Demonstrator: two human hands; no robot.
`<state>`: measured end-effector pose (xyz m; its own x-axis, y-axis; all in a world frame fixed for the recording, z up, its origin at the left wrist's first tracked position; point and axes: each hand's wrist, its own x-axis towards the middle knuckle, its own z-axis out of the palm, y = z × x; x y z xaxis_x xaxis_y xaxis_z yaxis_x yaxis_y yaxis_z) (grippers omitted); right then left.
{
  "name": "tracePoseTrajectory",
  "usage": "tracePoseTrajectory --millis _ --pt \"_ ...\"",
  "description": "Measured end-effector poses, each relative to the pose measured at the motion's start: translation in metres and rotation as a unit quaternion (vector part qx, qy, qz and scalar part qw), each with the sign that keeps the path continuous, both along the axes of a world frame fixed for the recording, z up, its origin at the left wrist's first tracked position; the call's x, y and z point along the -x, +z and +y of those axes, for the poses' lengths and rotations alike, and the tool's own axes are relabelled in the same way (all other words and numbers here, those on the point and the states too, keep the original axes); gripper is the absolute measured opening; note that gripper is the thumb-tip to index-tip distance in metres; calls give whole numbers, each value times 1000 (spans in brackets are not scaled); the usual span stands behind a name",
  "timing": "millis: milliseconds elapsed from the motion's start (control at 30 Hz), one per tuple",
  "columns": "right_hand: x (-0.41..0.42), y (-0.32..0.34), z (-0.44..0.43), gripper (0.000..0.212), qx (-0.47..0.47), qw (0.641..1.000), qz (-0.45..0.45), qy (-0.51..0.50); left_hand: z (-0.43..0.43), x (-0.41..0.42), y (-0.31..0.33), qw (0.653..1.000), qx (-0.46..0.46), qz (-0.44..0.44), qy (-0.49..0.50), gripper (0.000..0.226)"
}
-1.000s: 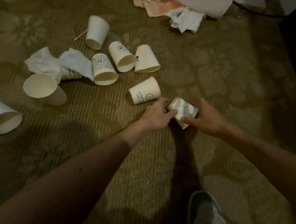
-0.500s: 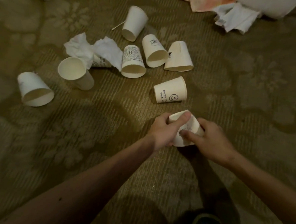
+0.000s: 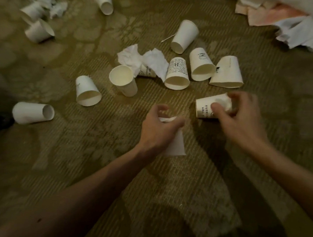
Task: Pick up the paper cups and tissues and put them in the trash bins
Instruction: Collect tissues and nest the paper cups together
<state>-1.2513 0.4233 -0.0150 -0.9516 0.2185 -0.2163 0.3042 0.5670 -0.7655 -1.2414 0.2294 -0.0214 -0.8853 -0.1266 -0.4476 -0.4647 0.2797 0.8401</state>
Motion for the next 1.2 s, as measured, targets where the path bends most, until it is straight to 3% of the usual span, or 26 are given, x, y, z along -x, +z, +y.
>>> tracePoseTrajectory --millis 100,200,333,400,500,567,733,933,1067,1200 --pt "21 -13 5 63 37 996 -47 -69 -4 -4 0 1000 16 -10 -6 48" --pt "29 -29 7 44 87 990 -85 -72 -5 -3 1 999 33 -26 -15 49" --pt "23 -37 9 14 68 993 -93 -16 -6 -1 2 997 64 -6 -52 32" --pt "17 -37 9 4 76 993 -91 16 -8 -1 1 994 63 -38 -77 48" --pt "10 -34 6 12 94 988 -98 77 -11 -4 -4 984 66 -107 -125 90" --pt "7 -30 2 12 117 981 -102 116 -10 -8 -6 978 43 -139 -151 105" --pt "8 -21 -17 10 163 967 -112 159 -9 -18 -11 974 -52 -154 -158 77" --pt "27 -13 -37 24 152 974 -90 140 -34 -9 -11 986 -50 -129 -91 54" --pt "57 -17 -51 41 68 985 -74 144 -47 -1 -7 984 -109 -141 -16 61" --pt "77 -30 -65 56 -30 981 -63 183 -54 5 -10 982 -119 -147 22 52"
